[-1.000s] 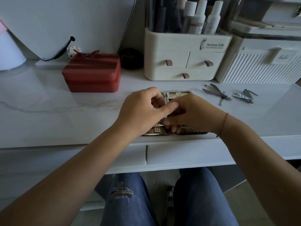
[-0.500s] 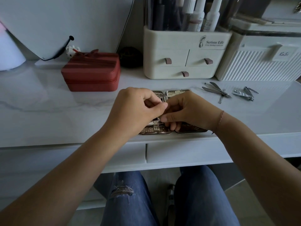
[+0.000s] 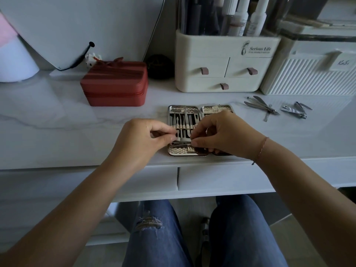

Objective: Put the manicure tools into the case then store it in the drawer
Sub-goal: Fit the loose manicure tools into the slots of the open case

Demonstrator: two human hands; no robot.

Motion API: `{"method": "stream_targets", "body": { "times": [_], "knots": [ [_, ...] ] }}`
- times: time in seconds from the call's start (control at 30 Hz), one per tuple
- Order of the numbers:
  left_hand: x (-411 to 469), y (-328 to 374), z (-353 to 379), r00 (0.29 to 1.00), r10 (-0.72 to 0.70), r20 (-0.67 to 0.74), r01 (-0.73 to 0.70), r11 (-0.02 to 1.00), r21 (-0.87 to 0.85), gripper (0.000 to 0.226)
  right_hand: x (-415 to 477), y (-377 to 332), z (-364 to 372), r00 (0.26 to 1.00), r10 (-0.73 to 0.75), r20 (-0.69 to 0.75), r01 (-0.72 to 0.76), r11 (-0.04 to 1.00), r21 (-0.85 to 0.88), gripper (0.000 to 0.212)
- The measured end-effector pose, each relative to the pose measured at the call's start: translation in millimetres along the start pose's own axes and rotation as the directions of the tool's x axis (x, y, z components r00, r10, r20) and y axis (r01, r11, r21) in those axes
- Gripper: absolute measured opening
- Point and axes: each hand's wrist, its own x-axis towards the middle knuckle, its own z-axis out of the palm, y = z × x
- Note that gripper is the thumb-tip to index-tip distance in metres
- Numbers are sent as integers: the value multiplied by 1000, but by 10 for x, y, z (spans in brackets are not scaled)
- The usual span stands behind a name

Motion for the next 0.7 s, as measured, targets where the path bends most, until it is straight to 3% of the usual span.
{"method": "stream_targets", "body": {
  "times": [0.2, 0.33, 0.4, 0.53, 0.6, 0.7],
  "knots": [
    [82, -81, 25, 994, 45, 96, -48, 998, 29, 7, -30, 24, 11, 1000, -21, -21, 21, 1000, 13, 6],
    [236, -78, -17, 994, 75, 84, -76, 997, 12, 27, -61, 140, -154, 991, -14, -135, 29, 994, 108, 8],
    [391, -84, -7, 996, 82, 18, -83, 996, 20, 25, -51, 335, -325, 947, 26, -319, -6, 998, 66, 5],
    [660, -136, 128, 994, 112, -2, -110, 980, 166, 29, -60, 853, -725, 768, 144, -624, -199, 980, -18, 10],
    [697, -166, 206, 993, 106, 59, -116, 971, 208, 42, -77, 1062, -892, 716, 180, -675, -297, 953, -61, 14],
    [671, -227, 262, 987, 111, 116, -140, 950, 278, 49, -51, 1231, -1031, 735, 174, -656, -331, 936, -123, 16]
  ]
}}
